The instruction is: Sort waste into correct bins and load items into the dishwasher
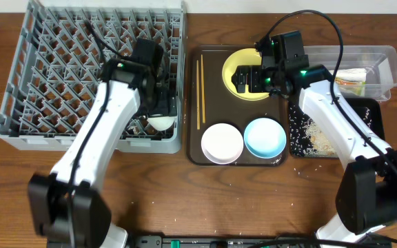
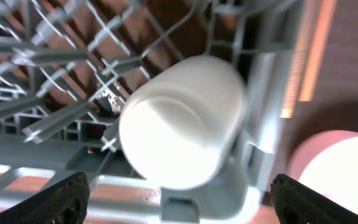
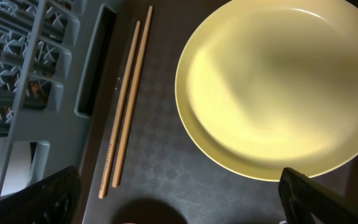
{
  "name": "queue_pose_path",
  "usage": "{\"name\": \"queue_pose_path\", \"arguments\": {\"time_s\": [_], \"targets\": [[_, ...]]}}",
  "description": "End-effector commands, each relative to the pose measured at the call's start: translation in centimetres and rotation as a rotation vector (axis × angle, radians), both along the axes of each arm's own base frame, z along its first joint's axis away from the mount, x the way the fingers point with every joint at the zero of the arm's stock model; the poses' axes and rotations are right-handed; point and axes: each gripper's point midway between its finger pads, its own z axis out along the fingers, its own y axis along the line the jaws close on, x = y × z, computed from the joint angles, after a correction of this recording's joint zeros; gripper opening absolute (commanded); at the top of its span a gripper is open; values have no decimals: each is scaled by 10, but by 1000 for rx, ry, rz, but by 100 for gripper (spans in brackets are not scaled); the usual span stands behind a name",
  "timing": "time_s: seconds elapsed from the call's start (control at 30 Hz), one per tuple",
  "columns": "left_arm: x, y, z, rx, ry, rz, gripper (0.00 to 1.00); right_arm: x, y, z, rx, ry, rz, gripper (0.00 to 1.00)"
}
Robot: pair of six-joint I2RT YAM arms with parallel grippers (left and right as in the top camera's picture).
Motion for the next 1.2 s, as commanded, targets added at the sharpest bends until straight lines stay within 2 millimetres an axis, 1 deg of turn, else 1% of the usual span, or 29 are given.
{"name": "queue_pose_path", "arguments": {"time_s": [0.0,0.07,0.17,0.27,0.33,0.4,0.47,0.6,0.7,0.77,0.93,1.07,1.13,1.17], "targets": [[-7,-28,42,-92,-104,-77,94,3,-2,12,-7,-38,4,99],[-13,-43,44,-123,-103,-117,94,2,-7,20,-3,-50,-5,99],[-21,-65,38,-129,-88,-179,94,-1,-20,44,5,-84,-32,98],[-26,-85,22,-124,-63,-236,94,-8,-38,69,10,-119,-68,98],[-29,-96,11,-115,-36,-267,93,-14,-49,82,12,-133,-88,98],[-32,-106,0,-104,-6,-296,93,-18,-55,89,3,-145,-89,99],[-34,-116,-14,-91,20,-328,93,-23,-58,92,-14,-154,-71,99],[-29,-133,-46,-64,54,-415,93,-24,-58,92,-17,-151,-66,99],[-21,-139,-72,-46,79,-426,94,-24,-57,92,-17,-151,-64,99],[-19,-141,-84,-41,92,-426,93,-24,-57,92,-17,-151,-64,99],[-17,-143,-110,-28,133,-435,81,-24,-57,92,-18,-151,-64,99],[-21,-142,-128,-18,178,-434,68,-24,-57,92,-20,-153,-61,99],[-21,-142,-131,-14,188,-433,50,-24,-57,92,-23,-155,-57,99],[-21,-141,-131,-14,188,-432,45,-24,-57,92,-26,-157,-53,99]]}}
